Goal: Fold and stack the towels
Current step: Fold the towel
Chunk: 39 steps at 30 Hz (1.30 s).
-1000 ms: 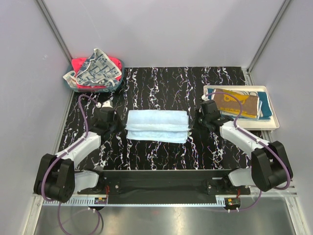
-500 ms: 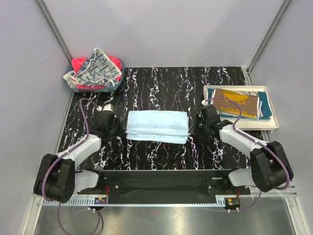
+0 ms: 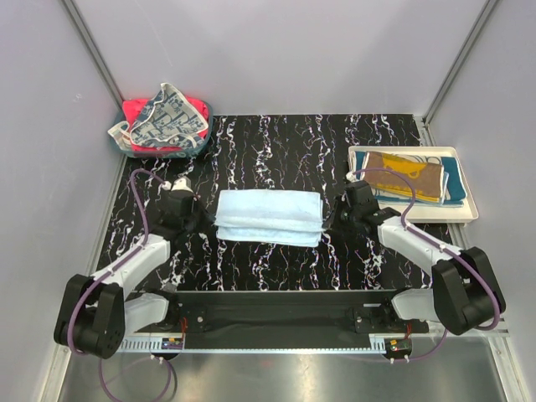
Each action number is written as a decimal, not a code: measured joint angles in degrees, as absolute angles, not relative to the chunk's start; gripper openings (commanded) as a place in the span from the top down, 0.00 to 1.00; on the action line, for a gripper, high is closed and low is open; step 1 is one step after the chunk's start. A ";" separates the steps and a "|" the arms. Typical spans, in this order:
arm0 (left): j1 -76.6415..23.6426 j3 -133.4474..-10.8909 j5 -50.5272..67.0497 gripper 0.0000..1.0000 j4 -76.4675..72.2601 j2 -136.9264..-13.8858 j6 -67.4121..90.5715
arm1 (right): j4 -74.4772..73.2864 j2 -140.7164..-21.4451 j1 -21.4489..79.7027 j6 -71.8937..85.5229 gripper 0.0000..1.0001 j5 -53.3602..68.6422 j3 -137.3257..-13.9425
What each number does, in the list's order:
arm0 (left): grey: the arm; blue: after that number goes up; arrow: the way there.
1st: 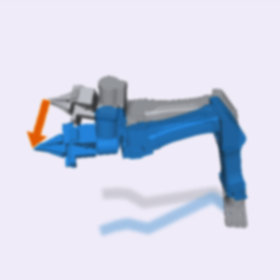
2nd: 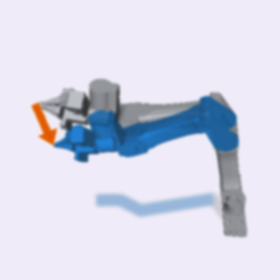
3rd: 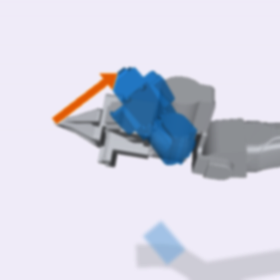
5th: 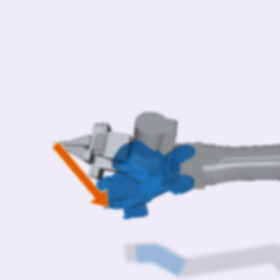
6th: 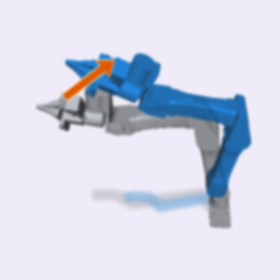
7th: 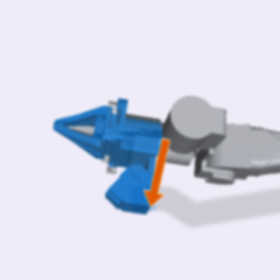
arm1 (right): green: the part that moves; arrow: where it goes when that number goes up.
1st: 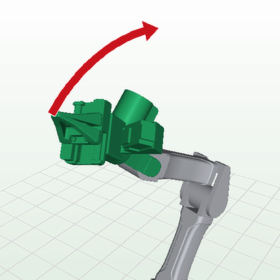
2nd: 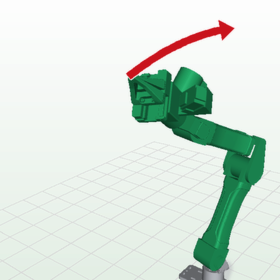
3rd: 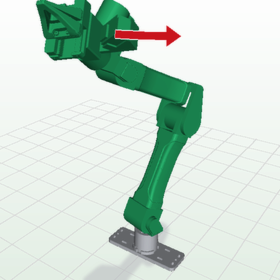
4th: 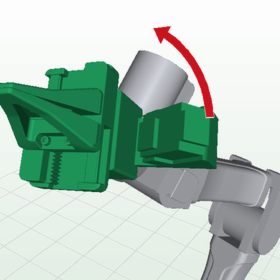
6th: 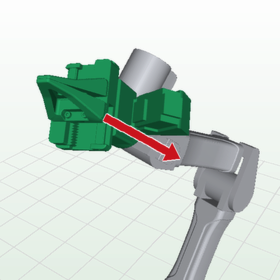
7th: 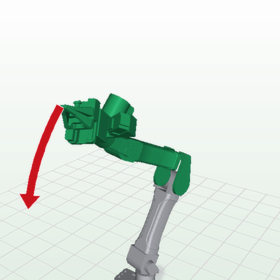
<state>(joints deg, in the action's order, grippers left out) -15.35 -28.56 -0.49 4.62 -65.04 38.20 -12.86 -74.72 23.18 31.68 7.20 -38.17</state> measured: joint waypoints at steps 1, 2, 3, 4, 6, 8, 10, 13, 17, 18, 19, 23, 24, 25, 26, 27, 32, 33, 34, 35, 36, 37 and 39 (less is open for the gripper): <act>-15.35 -28.56 -0.56 1.00 4.62 -64.71 38.22 | -12.88 -74.52 23.18 31.73 0.98 7.22 -38.17; -15.35 -28.56 -0.62 1.00 4.62 -64.42 38.24 | -12.86 -74.37 23.20 31.79 0.98 7.22 -38.17; -15.35 -28.56 -0.71 1.00 4.67 -64.20 38.24 | -12.86 -74.24 23.22 31.81 0.97 7.25 -38.17; -15.35 -28.56 -0.75 1.00 4.67 -64.12 38.24 | -12.86 -74.13 23.22 31.83 0.97 7.33 -38.17; -15.35 -28.56 -0.93 1.00 4.82 -64.12 38.24 | -12.80 -74.11 23.27 31.92 0.96 7.73 -38.17; -15.35 -28.49 -1.26 0.99 4.95 -64.12 38.28 | -12.14 -74.11 23.33 32.10 0.94 8.27 -37.78; -15.35 -28.25 -1.61 0.94 4.99 -64.12 38.52 | -11.11 -74.11 23.44 32.64 0.89 8.88 -36.64; -15.35 -27.05 -1.87 0.81 4.64 -64.12 39.00 | -10.13 -74.11 23.77 33.43 0.77 9.76 -34.52; -15.33 -25.65 -2.17 0.63 4.78 -64.10 39.35 | -10.85 -73.97 23.86 33.74 0.63 9.93 -33.36; -15.33 -25.63 -2.31 0.63 5.34 -63.75 39.40 | -11.20 -73.60 23.86 33.69 0.61 9.93 -33.36; -15.33 -25.65 -2.42 0.62 5.98 -63.02 39.38 | -11.75 -72.90 23.86 33.71 0.60 9.87 -33.36; -15.35 -26.30 -3.03 0.63 8.99 -57.74 39.22 | -15.29 -67.29 23.90 33.76 0.60 8.86 -34.00; -15.51 -27.07 -3.16 0.63 9.89 -56.55 39.18 | -16.34 -66.08 23.90 33.78 0.60 8.45 -34.74; -15.84 -28.03 -3.40 0.63 10.52 -55.79 39.11 | -16.97 -65.41 23.90 33.82 0.60 8.12 -35.77; -16.58 -29.15 -3.90 0.63 10.76 -55.48 39.09 | -17.61 -65.32 23.90 33.85 0.61 7.81 -37.19; -17.56 -30.24 -4.23 0.64 10.70 -55.79 39.09 | -17.74 -65.65 23.92 33.85 0.62 7.60 -38.37; -23.46 -36.73 -4.54 0.70 8.51 -64.77 39.40 | -15.11 -73.80 24.10 34.52 0.66 7.51 -45.71; -24.47 -37.41 -4.45 0.70 7.44 -67.16 39.55 | -14.09 -75.96 24.23 34.76 0.66 7.62 -46.48; -25.10 -37.54 -4.36 0.71 6.66 -68.90 39.66 | -13.21 -77.56 24.38 34.92 0.66 7.64 -46.68; -25.78 -37.54 -4.29 0.71 6.07 -70.76 39.88 | -12.25 -79.26 24.62 35.20 0.66 7.73 -46.65; -26.22 -37.39 -4.23 0.71 5.87 -72.29 40.12 | -11.53 -80.84 24.86 35.55 0.66 8.01 -46.35; -26.59 -37.01 -4.08 0.71 5.56 -73.60 40.40 | -10.46 -81.89 25.06 35.94 0.66 8.29 -45.56; -26.94 -35.09 -3.77 0.71 3.68 -75.18 40.86 | -8.62 -82.83 25.43 36.67 0.67 8.80 -43.07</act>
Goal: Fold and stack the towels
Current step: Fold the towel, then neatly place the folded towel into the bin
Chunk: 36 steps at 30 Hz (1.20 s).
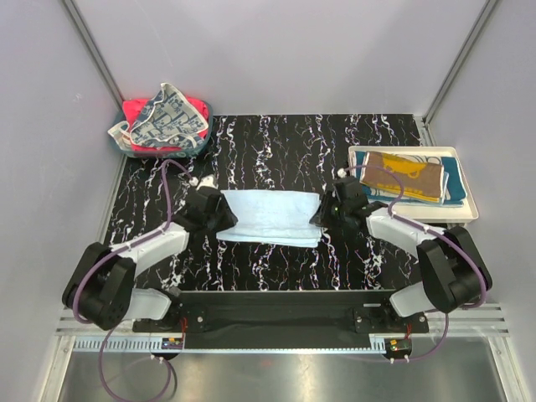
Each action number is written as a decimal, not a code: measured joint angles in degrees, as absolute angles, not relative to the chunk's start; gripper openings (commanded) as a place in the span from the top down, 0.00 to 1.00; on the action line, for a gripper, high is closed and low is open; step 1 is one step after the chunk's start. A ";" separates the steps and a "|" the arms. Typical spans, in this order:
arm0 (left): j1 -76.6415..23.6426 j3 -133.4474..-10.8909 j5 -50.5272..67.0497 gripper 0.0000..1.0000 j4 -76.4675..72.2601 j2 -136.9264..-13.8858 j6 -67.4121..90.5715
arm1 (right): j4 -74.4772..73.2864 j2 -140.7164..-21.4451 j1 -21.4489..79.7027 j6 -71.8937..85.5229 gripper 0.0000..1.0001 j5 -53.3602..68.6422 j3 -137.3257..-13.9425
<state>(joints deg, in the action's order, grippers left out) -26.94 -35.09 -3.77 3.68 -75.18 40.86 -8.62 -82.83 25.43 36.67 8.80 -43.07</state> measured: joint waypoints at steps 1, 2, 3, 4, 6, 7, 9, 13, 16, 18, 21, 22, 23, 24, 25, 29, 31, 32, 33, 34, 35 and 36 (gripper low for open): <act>-27.03 -34.06 -3.55 0.72 2.96 -75.55 41.04 | -7.94 -82.91 25.58 37.04 0.67 9.15 -41.58; -27.14 -32.69 -3.27 0.72 2.28 -75.94 41.28 | -7.42 -82.91 25.82 37.45 0.67 9.26 -40.05; -27.22 -31.24 -3.05 0.72 1.50 -76.27 41.63 | -6.90 -82.91 26.09 37.85 0.67 9.41 -38.44; -27.40 -29.74 -2.76 0.72 0.99 -76.40 41.95 | -6.26 -82.83 26.35 38.15 0.67 9.61 -36.75; -27.55 -27.46 -2.42 0.72 -1.30 -76.16 42.78 | -5.13 -81.89 26.74 39.29 0.67 10.15 -33.89; -27.59 -26.76 -2.35 0.72 -2.44 -75.81 43.05 | -4.60 -80.51 26.81 39.57 0.66 10.13 -32.77; -27.70 -25.50 -2.33 0.72 -4.21 -75.26 43.55 | -4.60 -77.89 26.92 39.99 0.64 10.09 -31.07; -27.77 -24.51 -2.28 0.72 -4.93 -74.26 44.03 | -7.99 -72.73 27.03 40.56 0.49 8.86 -29.89; -27.86 -24.71 -2.13 0.72 -2.96 -73.12 43.94 | -12.49 -69.69 27.07 40.36 0.44 6.11 -31.97; -27.92 -25.08 -2.11 0.71 -1.19 -71.83 43.66 | -15.07 -69.10 27.09 39.79 0.43 3.29 -35.20; -27.97 -27.11 -1.89 0.72 2.90 -69.17 43.29 | -17.26 -71.92 27.09 38.33 0.44 -0.45 -40.99; -27.99 -27.92 -1.78 0.72 3.86 -68.40 43.16 | -17.26 -74.11 27.09 37.89 0.44 -1.21 -43.13; -28.03 -29.02 -1.69 0.71 4.99 -67.35 42.98 | -17.17 -76.44 27.09 37.58 0.44 -1.58 -44.86; -28.05 -30.39 -1.56 0.71 6.44 -66.15 42.81 | -16.78 -78.91 27.09 37.34 0.45 -1.96 -46.11; -28.08 -31.42 -1.48 0.71 7.22 -65.32 42.57 | -16.38 -80.66 27.09 37.30 0.44 -2.09 -46.63; -28.10 -36.12 -1.21 0.70 10.94 -61.41 41.23 | -16.34 -86.98 27.09 37.32 0.46 -2.11 -46.78; -28.10 -37.95 -0.67 0.69 12.75 -59.75 40.32 | -16.69 -88.16 27.11 37.32 0.45 -2.20 -46.76; -28.10 -38.79 -0.34 0.69 13.76 -58.96 39.94 | -16.86 -88.18 27.11 37.34 0.44 -2.39 -46.68; -28.10 -39.35 -0.16 0.68 14.46 -58.35 39.59 | -16.93 -88.05 27.11 37.34 0.44 -2.57 -46.63; -28.10 -39.86 0.08 0.68 15.27 -57.56 39.22 | -16.91 -87.90 27.11 37.30 0.44 -2.59 -46.54; -28.10 -40.23 0.27 0.68 16.01 -56.86 38.92 | -16.91 -87.72 27.14 37.28 0.43 -2.59 -46.39; -28.10 -40.56 0.45 0.68 16.78 -56.27 38.63 | -16.88 -87.57 27.18 37.21 0.43 -2.59 -46.22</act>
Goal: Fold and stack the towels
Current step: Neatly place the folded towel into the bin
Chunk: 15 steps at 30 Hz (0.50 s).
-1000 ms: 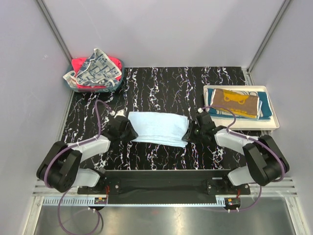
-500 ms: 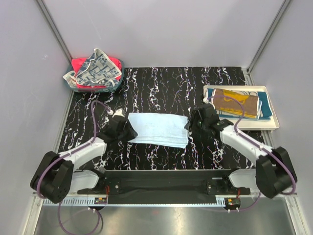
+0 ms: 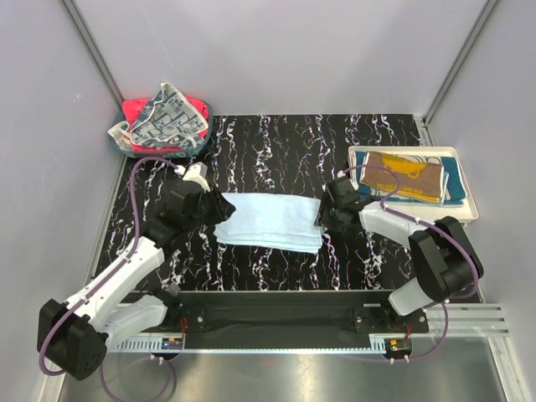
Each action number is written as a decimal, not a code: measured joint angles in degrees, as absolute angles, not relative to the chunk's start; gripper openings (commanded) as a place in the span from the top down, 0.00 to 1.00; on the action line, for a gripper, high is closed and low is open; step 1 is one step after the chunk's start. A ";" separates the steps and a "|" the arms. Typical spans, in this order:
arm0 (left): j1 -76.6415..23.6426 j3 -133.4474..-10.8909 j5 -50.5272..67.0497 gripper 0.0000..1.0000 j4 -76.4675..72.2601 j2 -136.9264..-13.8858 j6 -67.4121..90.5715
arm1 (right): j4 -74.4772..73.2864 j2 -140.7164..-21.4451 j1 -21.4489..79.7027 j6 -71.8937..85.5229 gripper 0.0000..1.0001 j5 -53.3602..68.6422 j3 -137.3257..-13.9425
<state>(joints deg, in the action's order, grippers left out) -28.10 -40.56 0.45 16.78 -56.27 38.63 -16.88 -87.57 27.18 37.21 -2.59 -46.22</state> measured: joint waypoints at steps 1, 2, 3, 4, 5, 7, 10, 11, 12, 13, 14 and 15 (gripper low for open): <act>-28.12 -40.82 0.64 0.68 17.50 -55.83 38.35 | -16.84 -87.53 27.29 37.12 0.43 -2.61 -46.04; -28.14 -40.95 0.86 0.67 17.87 -55.55 38.11 | -16.82 -87.53 27.42 37.10 0.42 -2.61 -45.95; -28.14 -41.15 1.13 0.67 18.44 -55.42 37.82 | -16.80 -87.53 27.75 37.06 0.42 -2.66 -45.82; -28.14 -41.25 1.28 0.67 18.65 -55.42 37.69 | -16.78 -87.55 28.18 36.99 0.42 -2.81 -45.74; -28.14 -41.43 1.43 0.67 19.07 -55.42 37.45 | -16.75 -87.74 28.69 36.93 0.42 -3.07 -45.74; -28.14 -41.74 1.76 0.67 20.10 -55.42 36.99 | -16.14 -88.68 29.45 36.88 0.42 -3.44 -45.74; -28.14 -42.26 2.28 0.66 21.34 -55.42 36.32 | -14.70 -89.86 30.22 36.93 0.43 -3.84 -46.00; -28.14 -42.44 2.46 0.67 21.45 -55.42 36.05 | -14.50 -90.11 30.50 36.95 0.45 -4.01 -46.26; -28.14 -42.65 2.61 0.67 21.63 -55.42 35.90 | -14.48 -90.56 30.87 36.93 0.48 -4.32 -46.61; -28.14 -42.98 2.85 0.66 22.06 -55.42 35.62 | -14.44 -91.07 31.20 36.93 0.50 -4.67 -47.09; -28.14 -43.27 2.94 0.66 22.44 -55.42 35.48 | -14.41 -91.57 31.48 36.91 0.53 -5.06 -47.51; -28.14 -43.57 3.07 0.66 22.90 -55.35 35.24 | -14.41 -92.01 31.73 36.91 0.57 -5.41 -47.86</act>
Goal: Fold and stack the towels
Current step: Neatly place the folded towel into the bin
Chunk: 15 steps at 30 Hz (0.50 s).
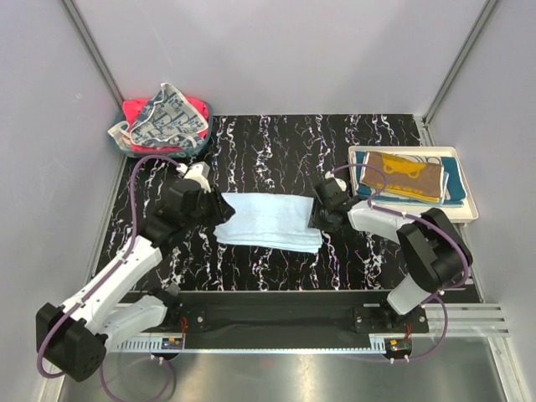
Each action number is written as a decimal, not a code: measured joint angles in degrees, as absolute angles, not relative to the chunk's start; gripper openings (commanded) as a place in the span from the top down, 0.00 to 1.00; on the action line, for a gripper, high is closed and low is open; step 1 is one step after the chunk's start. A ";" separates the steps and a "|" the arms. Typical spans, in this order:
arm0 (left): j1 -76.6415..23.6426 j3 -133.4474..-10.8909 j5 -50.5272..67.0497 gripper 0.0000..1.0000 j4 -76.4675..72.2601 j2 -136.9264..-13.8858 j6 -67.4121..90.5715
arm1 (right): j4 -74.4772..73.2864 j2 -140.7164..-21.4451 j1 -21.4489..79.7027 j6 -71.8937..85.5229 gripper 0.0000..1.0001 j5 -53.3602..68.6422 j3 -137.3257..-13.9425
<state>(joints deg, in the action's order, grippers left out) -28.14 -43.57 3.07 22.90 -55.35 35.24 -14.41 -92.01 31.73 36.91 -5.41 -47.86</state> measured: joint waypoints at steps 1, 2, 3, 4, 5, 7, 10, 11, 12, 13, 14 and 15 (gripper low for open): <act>-28.14 -43.79 3.11 0.66 23.33 -55.16 34.92 | -14.39 -92.25 31.88 36.93 0.65 -5.65 -48.01; -28.14 -43.94 3.18 0.66 23.70 -54.83 34.61 | -14.41 -92.42 32.03 36.84 0.72 -6.02 -48.12; -28.14 -44.10 3.29 0.66 24.21 -54.43 34.35 | -14.48 -92.64 32.18 37.01 0.83 -6.48 -48.12; -28.14 -44.14 3.33 0.66 24.60 -54.00 34.11 | -14.57 -92.79 32.32 36.99 0.98 -6.66 -48.23; -28.14 -44.21 3.38 0.66 24.80 -53.67 33.93 | -14.87 -93.03 32.49 36.97 1.00 -6.87 -48.45; -28.14 -44.47 3.53 0.66 25.50 -53.17 33.41 | -16.67 -93.60 32.91 37.06 1.00 -7.97 -49.71; -28.14 -44.93 4.03 0.66 26.72 -52.75 32.56 | -21.76 -93.76 33.34 35.99 1.00 -11.05 -52.05; -28.14 -45.15 4.23 0.66 27.16 -52.66 32.27 | -24.62 -93.69 33.39 35.40 1.00 -12.73 -53.30; -28.14 -45.43 4.38 0.66 27.77 -52.56 31.86 | -27.07 -93.65 33.39 34.76 1.00 -13.80 -54.52; -28.14 -45.80 4.45 0.66 28.18 -52.53 31.44 | -29.98 -93.54 33.39 33.89 1.00 -15.62 -56.34; -28.14 -46.22 4.51 0.65 28.56 -52.53 31.18 | -32.29 -93.54 33.39 33.12 1.00 -16.99 -58.13; -28.14 -46.78 4.54 0.65 29.10 -52.51 30.74 | -34.87 -93.49 33.39 31.90 1.00 -18.72 -60.69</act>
<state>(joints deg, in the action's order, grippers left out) -28.14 -46.78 4.54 29.10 -52.51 30.74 -34.87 -93.49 33.39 31.90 -18.72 -60.69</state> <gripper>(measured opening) 0.343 0.030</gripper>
